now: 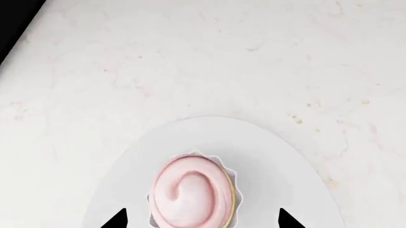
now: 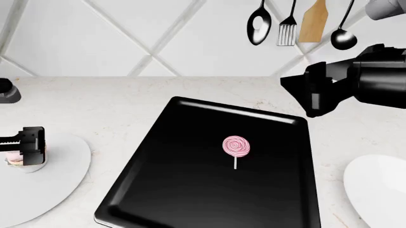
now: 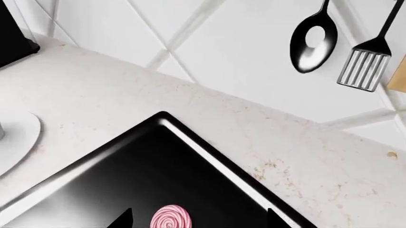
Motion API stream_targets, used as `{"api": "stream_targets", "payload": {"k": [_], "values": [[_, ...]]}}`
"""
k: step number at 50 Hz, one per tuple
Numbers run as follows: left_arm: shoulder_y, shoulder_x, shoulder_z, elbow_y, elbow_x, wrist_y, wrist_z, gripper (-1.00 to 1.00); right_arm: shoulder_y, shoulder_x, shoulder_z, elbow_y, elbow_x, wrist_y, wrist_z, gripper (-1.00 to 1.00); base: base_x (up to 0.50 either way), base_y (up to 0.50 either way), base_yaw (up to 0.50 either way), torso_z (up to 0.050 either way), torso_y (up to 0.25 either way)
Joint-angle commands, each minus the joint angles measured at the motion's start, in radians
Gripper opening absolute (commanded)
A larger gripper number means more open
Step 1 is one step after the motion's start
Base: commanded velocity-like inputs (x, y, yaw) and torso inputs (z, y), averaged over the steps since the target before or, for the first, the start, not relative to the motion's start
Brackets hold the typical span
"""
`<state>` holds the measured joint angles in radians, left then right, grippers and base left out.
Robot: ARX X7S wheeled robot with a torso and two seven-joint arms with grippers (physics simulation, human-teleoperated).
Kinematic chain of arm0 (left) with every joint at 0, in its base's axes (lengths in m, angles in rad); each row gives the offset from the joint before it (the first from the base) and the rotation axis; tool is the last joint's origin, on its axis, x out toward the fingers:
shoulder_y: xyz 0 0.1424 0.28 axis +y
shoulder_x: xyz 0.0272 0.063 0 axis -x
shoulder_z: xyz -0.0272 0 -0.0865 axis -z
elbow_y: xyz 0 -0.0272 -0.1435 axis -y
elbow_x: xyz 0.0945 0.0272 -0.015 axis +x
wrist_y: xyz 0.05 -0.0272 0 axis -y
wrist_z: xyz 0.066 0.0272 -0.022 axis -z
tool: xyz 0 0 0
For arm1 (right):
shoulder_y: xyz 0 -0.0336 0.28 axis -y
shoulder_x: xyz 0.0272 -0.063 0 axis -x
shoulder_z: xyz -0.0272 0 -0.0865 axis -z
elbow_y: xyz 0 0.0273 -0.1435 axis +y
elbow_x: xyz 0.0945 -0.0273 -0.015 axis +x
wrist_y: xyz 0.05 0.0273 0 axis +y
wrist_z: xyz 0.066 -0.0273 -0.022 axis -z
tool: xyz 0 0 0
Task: Move the dessert items from the plate to the tray.
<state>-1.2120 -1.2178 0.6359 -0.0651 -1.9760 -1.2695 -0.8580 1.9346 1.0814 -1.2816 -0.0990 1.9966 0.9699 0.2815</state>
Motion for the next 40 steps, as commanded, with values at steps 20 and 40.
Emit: {"api": "stream_targets", "payload": {"k": [20,40], "values": [[0.042,0.009,0.018,-0.013,0.061,0.031,0.039,1.00,-0.016,0.000,0.009,0.002,-0.010,-0.005,-0.010,1.00,0.00,0.00,0.00,0.000,0.000],[0.023,0.089,0.053,-0.081,0.165,0.028,0.100,1.00,-0.032,0.013,0.014,-0.015,0.002,-0.013,0.001,1.00,0.00,0.00,0.00,0.000,0.000]]}}
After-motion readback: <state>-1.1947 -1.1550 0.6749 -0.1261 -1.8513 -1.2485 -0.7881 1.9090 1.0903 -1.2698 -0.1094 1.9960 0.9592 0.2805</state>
